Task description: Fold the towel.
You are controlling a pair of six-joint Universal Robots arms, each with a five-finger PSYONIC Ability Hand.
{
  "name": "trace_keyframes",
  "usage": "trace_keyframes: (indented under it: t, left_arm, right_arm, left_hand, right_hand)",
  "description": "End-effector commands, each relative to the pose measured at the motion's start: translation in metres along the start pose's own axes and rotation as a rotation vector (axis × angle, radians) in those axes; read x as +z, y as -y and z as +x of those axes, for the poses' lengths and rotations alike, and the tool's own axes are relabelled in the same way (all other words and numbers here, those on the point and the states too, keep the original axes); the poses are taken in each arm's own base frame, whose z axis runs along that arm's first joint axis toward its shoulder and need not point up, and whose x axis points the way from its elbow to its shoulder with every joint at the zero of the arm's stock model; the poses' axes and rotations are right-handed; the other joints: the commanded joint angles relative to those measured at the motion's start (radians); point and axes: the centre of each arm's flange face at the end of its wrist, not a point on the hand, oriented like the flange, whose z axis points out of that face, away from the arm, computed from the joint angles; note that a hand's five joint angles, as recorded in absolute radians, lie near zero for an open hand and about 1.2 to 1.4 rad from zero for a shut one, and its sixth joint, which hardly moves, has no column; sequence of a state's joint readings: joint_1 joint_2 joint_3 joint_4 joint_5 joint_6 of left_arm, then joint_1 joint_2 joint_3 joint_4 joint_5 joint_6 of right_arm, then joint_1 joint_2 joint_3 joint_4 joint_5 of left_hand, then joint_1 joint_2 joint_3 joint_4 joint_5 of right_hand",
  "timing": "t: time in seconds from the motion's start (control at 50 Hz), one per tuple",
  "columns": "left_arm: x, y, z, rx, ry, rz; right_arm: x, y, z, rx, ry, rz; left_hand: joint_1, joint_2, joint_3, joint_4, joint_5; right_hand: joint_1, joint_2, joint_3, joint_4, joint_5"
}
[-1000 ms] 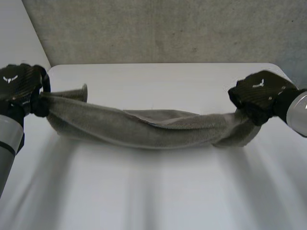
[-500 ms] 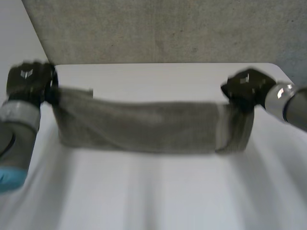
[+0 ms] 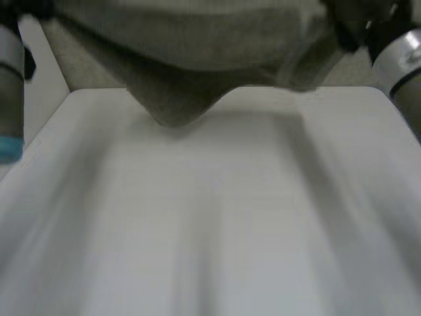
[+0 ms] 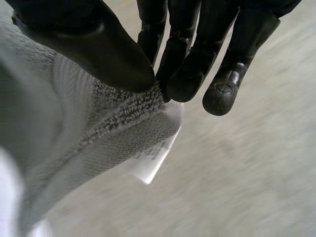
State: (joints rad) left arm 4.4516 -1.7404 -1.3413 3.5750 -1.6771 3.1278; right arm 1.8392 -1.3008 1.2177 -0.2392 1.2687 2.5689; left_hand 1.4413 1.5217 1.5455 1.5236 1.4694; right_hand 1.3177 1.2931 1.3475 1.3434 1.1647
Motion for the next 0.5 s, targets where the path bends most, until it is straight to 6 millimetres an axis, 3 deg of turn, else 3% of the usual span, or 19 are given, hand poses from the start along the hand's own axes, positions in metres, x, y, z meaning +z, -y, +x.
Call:
trace_keyframes:
  t: [0.02,0.04,0.06,0.08,0.1,0.14,0.16,0.2,0.36,0.48,0.5]
  left_arm:
    - [-0.06,-0.078,-0.025,0.045,0.065,-0.304]
    - [-0.06,-0.078,-0.025,0.045,0.065,-0.304]
    - [-0.074,-0.089,-0.026,0.051,0.061,-0.356]
    - [-0.089,-0.1,-0.026,0.056,0.056,-0.411]
    - [-0.089,-0.1,-0.026,0.056,0.056,-0.412]
    - [-0.115,-0.112,-0.024,0.067,0.042,-0.486]
    - [-0.115,-0.112,-0.024,0.067,0.042,-0.486]
    - [-0.135,-0.116,-0.025,0.072,0.038,-0.535]
    - [-0.171,-0.118,-0.032,0.086,0.055,-0.614]
    - [-0.183,-0.116,-0.036,0.092,0.068,-0.627]
    - [-0.186,-0.115,-0.038,0.096,0.074,-0.629]
  right_arm:
    - [-0.044,-0.051,-0.053,0.049,0.278,-0.337]
    - [-0.057,-0.059,-0.062,0.032,0.334,-0.395]
    - [-0.057,-0.059,-0.062,0.031,0.334,-0.395]
    - [-0.07,-0.066,-0.071,0.013,0.388,-0.448]
    - [-0.07,-0.066,-0.071,0.012,0.388,-0.448]
    - [-0.094,-0.078,-0.087,-0.024,0.471,-0.525]
    - [-0.094,-0.078,-0.087,-0.024,0.471,-0.525]
    - [-0.111,-0.086,-0.098,-0.033,0.518,-0.562]
    - [-0.133,-0.092,-0.1,-0.017,0.529,-0.612]
    - [-0.137,-0.096,-0.1,-0.014,0.521,-0.618]
    - [-0.138,-0.097,-0.101,-0.014,0.521,-0.618]
  left_hand:
    - [-0.045,-0.125,-0.149,-0.127,-0.248]
    - [-0.045,-0.125,-0.149,-0.127,-0.248]
    - [-0.045,-0.125,-0.149,-0.127,-0.248]
    - [-0.045,-0.125,-0.149,-0.127,-0.248]
    - [-0.045,-0.125,-0.149,-0.127,-0.248]
    - [-0.045,-0.125,-0.149,-0.127,-0.248]
    - [-0.045,-0.125,-0.149,-0.127,-0.248]
    - [-0.045,-0.125,-0.149,-0.127,-0.248]
    - [-0.045,-0.125,-0.149,-0.127,-0.248]
    - [-0.062,-0.143,-0.166,-0.145,-0.265]
    - [-0.158,-0.239,-0.262,-0.24,-0.361]
  right_hand:
    - [0.079,0.103,0.049,0.053,0.057]
    - [0.079,0.103,0.049,0.053,0.057]
    - [0.079,0.103,0.049,0.053,0.057]
    - [0.079,0.103,0.049,0.053,0.057]
    - [0.079,0.103,0.049,0.053,0.057]
    - [0.079,0.103,0.049,0.053,0.057]
    - [0.079,0.103,0.049,0.053,0.057]
    - [0.079,0.103,0.049,0.053,0.057]
    - [0.079,0.103,0.049,0.053,0.057]
    - [0.079,0.103,0.049,0.053,0.057]
    - [0.079,0.103,0.049,0.053,0.057]
